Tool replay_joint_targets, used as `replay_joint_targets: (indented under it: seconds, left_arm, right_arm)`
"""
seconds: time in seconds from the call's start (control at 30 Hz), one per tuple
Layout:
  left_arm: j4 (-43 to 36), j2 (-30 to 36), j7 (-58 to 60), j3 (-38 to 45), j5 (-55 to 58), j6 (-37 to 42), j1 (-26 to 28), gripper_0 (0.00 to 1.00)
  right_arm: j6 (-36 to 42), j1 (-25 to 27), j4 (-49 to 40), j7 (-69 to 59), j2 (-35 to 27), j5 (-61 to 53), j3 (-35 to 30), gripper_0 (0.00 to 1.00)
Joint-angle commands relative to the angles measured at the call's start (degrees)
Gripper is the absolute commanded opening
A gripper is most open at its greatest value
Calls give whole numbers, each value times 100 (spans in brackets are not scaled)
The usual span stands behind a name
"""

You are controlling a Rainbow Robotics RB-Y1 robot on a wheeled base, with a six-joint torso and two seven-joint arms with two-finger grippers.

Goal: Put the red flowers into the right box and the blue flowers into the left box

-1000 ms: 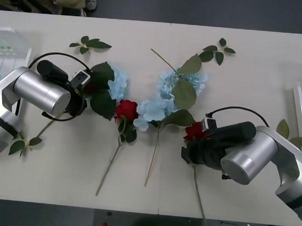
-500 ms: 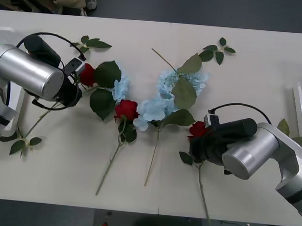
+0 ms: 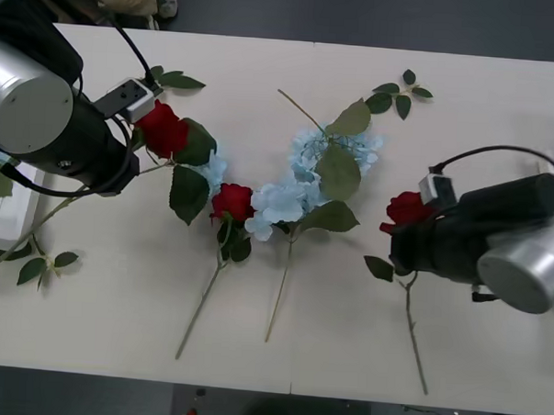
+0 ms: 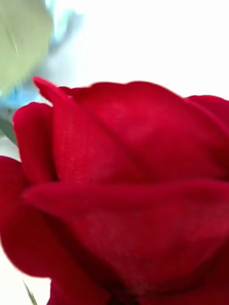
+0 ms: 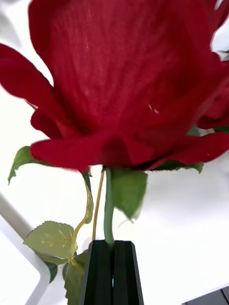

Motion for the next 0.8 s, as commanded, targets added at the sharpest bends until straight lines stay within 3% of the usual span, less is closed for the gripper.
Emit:
replay_joint_targets:
  seconds: [0.03, 0.17, 0.3, 0.4, 0.57, 0.8]
  left_arm:
    - [-672, 11, -109, 276, 300, 30, -10, 0]
    - [-936, -15, -101, 610, 1003, 30, -10, 0]
    - [-1155, -15, -83, 830, 1671, -862, -10, 0]
    - [-1226, -24, -92, 953, 1953, -1442, -10, 0]
    - [-1331, -94, -180, 1120, 2084, -2093, -10, 0]
    - [-1463, -604, -276, 962, 2102, -2831, 70, 0]
  right_arm:
    - [415, 132, -511, 1189, -616, -320, -1085, 0]
    - [837, 246, -379, 2270, -704, -425, -2192, 0]
    - [925, 237, 456, 3834, -739, -425, -3335, 0]
    - [810, 114, 1238, 4546, -932, -381, -3757, 0]
    - [265, -255, 2759, 5417, -1495, -214, -3713, 0]
    - [-719, -1415, 5193, 5944, -1679, -135, -3106, 0]
